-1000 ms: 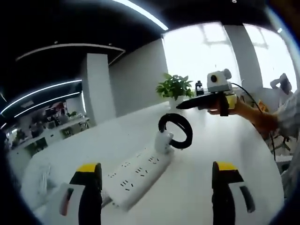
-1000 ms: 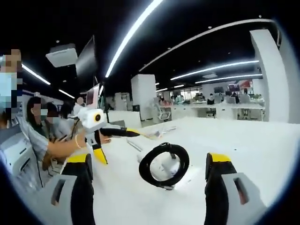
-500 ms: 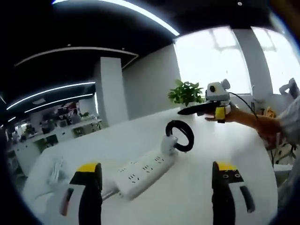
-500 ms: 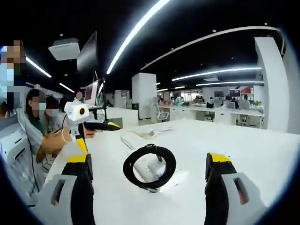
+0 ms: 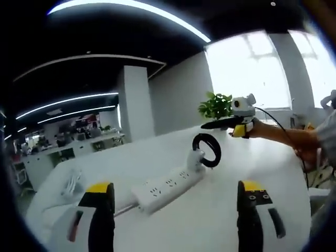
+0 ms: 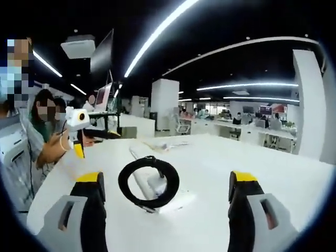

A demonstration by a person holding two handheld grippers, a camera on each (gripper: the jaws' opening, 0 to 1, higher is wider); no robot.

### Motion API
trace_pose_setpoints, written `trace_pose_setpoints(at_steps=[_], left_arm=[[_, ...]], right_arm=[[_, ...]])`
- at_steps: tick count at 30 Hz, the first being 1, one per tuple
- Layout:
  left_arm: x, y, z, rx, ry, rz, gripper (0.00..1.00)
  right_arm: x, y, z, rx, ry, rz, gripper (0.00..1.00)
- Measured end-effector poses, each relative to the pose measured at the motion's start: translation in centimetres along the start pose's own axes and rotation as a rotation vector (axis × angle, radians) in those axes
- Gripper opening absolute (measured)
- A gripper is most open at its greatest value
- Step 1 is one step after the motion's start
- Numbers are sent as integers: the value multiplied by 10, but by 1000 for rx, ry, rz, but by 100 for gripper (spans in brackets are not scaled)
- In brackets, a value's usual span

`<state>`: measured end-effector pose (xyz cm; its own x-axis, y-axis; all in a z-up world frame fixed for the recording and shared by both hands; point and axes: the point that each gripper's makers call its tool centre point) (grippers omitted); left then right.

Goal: Straighten the power strip on the desk, plug the charger into it

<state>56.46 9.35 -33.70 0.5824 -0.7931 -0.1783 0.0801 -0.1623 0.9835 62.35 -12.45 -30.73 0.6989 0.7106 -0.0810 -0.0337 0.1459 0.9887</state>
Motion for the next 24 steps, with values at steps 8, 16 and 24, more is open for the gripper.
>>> trace_pose_setpoints(at_steps=[8,16,24], left_arm=[[-7,-3,1,3,26,13,98],[-9,-4,5,-6,19,21,98],[-10,-4,5,-16,22,38,97]], right_arm=[[7,-3,10,-9,17,9,93],[17,-15,9,-112,49,-58,85],[21,-24,-1,-170,104,-96,69]])
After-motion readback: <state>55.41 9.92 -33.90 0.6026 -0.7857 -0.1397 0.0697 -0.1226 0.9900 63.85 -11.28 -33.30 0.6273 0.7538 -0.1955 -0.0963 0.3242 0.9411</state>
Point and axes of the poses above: the point that each gripper's makers call its tool centre point, and the gripper's own axes: x roughly forward along the fingers, z roughly to its right, y roughly out of its top, and after that the axes turned 10 degrees about -y, right-handed
